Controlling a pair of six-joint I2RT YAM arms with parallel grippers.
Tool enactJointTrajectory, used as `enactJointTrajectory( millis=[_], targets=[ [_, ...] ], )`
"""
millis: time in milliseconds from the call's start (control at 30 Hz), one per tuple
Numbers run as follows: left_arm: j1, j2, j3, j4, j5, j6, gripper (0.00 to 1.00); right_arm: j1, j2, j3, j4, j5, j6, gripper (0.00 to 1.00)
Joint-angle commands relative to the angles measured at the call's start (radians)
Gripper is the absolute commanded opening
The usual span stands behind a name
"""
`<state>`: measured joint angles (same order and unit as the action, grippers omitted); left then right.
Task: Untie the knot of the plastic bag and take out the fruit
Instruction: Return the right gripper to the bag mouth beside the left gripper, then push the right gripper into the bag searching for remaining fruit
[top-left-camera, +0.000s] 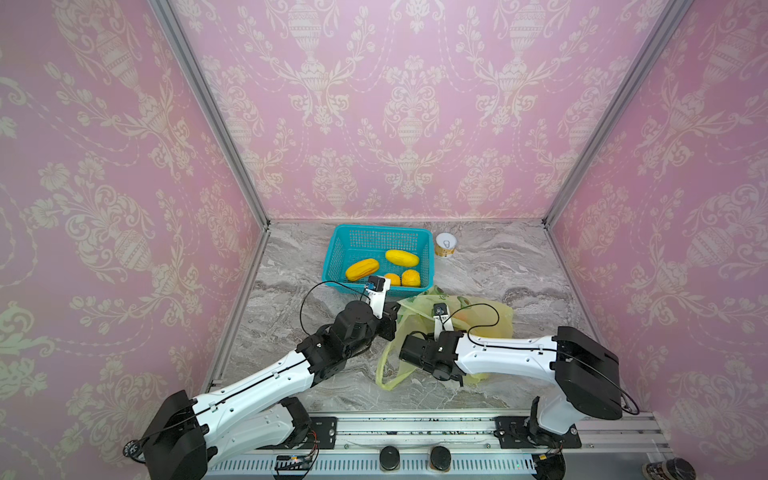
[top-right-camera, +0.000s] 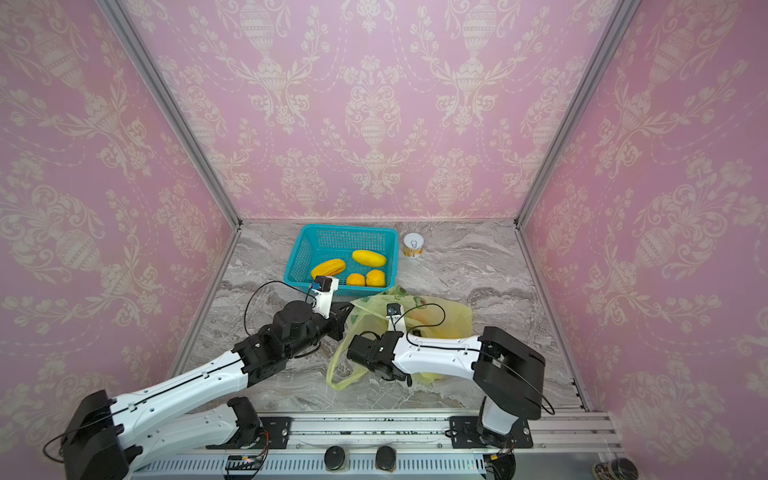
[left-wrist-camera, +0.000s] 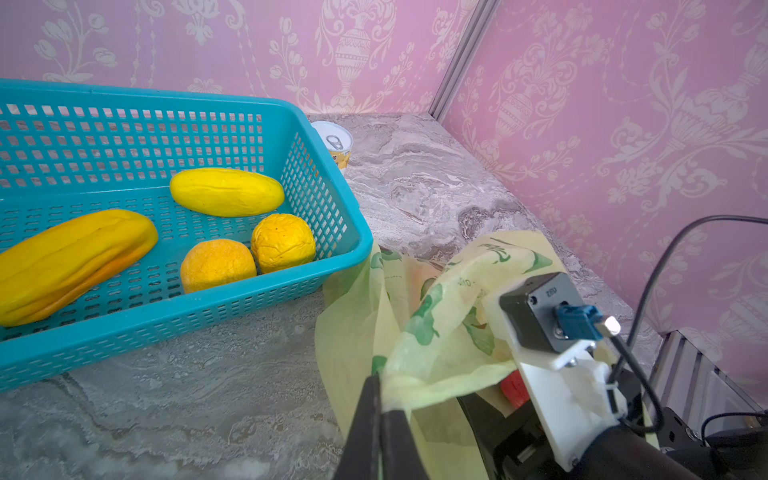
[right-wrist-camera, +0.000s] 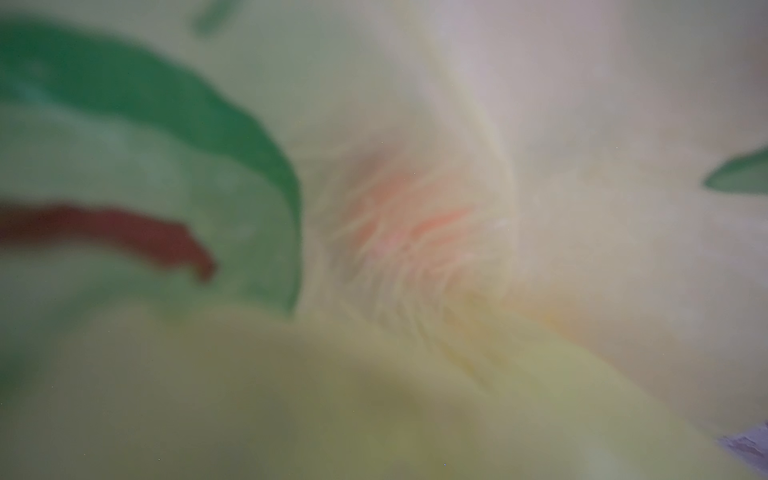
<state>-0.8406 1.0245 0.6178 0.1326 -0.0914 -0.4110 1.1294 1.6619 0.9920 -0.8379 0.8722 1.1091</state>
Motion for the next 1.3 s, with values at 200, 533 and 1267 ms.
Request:
enactJointTrajectory(
  millis=[200,533,1267],
  targets=[
    [0.005,0.013,-0.007,-0.018,0.038,-0.015,0.00,-0.076,-0.034,-0.100,-0.052,-0.015,0.110,0.88],
    [0.005,0.049,0.012,-0.023,0.035,-0.011,0.00,-0.128,-0.246,-0.231,-0.047,-0.096,0.047,0.96],
    [0.005,0.017,-0.002,-0.021,0.068,-0.017,0.00,-0.346,-0.340,-0.428,0.218,-0.134,-0.026,0.99]
  ],
)
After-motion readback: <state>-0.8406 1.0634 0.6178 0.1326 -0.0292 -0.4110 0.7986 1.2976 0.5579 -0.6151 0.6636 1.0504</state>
